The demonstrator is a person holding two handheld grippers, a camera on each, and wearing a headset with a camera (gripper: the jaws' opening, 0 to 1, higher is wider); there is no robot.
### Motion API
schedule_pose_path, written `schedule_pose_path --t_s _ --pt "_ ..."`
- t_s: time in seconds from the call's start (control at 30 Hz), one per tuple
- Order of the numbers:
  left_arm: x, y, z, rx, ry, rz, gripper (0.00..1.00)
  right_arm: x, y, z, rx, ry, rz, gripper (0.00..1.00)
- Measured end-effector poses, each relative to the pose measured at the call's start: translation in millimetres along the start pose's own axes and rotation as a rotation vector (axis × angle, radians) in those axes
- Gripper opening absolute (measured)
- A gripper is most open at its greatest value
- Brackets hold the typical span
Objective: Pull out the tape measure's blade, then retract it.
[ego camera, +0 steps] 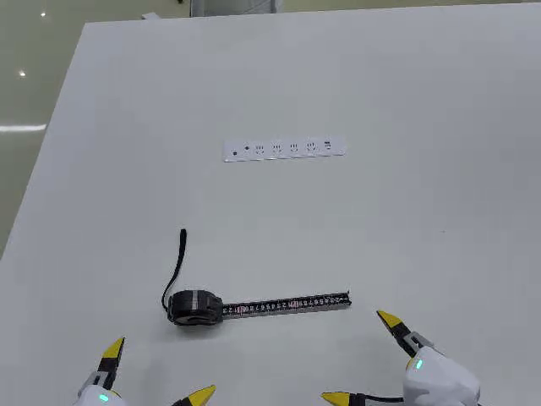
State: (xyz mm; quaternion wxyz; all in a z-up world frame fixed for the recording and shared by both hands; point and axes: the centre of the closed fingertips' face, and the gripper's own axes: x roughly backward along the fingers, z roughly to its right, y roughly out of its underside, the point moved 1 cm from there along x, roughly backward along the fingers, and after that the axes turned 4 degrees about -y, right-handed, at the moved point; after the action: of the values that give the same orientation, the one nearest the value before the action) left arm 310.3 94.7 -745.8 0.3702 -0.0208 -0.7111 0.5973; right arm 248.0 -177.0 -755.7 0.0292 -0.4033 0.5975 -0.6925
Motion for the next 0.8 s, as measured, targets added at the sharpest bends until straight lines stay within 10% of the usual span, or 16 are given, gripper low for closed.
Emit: schedule_pose_path --t_s 0.8 --pt "1.9 -2.4 15.7 0.019 -0.126 -0.033 1.00 -3.2 -6.9 -15.5 -0.040 0.064 0.020 0.98"
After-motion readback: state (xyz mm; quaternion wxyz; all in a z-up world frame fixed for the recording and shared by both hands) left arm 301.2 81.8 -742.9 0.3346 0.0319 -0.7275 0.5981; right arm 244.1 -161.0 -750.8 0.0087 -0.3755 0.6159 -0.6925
